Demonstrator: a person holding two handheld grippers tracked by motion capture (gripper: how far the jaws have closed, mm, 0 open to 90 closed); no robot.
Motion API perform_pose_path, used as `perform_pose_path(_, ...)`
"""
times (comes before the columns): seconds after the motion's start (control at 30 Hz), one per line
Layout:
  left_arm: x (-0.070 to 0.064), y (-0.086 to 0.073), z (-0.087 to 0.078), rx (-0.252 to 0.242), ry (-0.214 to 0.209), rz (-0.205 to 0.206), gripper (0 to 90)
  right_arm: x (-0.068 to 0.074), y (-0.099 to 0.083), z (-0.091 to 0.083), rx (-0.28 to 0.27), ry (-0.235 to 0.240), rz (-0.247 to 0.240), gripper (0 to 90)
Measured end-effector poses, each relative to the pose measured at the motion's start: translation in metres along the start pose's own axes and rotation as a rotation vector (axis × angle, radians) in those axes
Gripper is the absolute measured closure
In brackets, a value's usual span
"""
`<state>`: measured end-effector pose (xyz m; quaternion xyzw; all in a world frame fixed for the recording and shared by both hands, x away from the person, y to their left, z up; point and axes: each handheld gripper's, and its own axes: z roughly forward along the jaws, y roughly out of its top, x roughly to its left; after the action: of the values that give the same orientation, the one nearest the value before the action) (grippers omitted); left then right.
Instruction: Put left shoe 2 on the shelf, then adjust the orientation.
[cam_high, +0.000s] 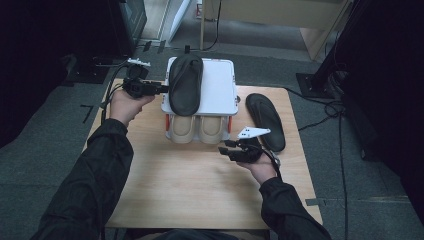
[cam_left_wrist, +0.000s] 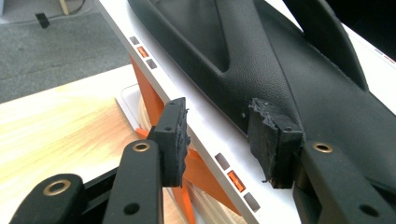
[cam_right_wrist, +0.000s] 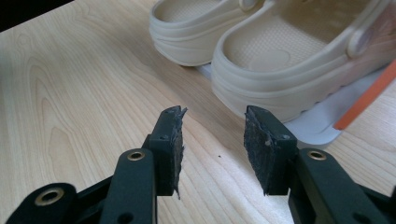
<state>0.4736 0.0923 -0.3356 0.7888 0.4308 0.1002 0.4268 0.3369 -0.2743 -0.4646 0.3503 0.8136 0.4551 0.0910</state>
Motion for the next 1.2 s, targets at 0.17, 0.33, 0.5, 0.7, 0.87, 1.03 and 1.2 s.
perform_pose_path(0.17, 0.002, -0.010, -0.008, -0.007, 0.031, 0.024, 49.8, -0.005, 0.000, -0.005, -0.021, -0.016, 0.021, 56.9)
perform_pose_path(0.33, 0.008, -0.025, -0.018, -0.006, 0.028, 0.020, 48.5, -0.012, -0.002, -0.011, -0.029, -0.038, 0.031, 56.4)
perform_pose_path(0.5, 0.013, -0.041, -0.025, -0.006, 0.011, 0.016, 47.4, -0.026, -0.004, -0.020, -0.045, -0.080, 0.058, 56.4)
perform_pose_path(0.7, 0.016, -0.060, -0.024, 0.001, -0.002, 0.001, 46.4, -0.048, -0.008, -0.033, -0.075, -0.136, 0.122, 56.4)
perform_pose_path(0.87, 0.015, -0.071, -0.018, 0.009, -0.010, 0.002, 46.4, -0.061, -0.010, -0.039, -0.085, -0.175, 0.142, 56.4)
perform_pose_path(1.03, 0.013, -0.081, -0.013, 0.012, -0.020, 0.013, 46.4, -0.073, -0.014, -0.039, -0.076, -0.208, 0.164, 56.4)
perform_pose_path(1.2, 0.011, -0.092, -0.009, 0.014, -0.027, 0.010, 46.3, -0.085, -0.017, -0.039, -0.074, -0.241, 0.175, 56.6)
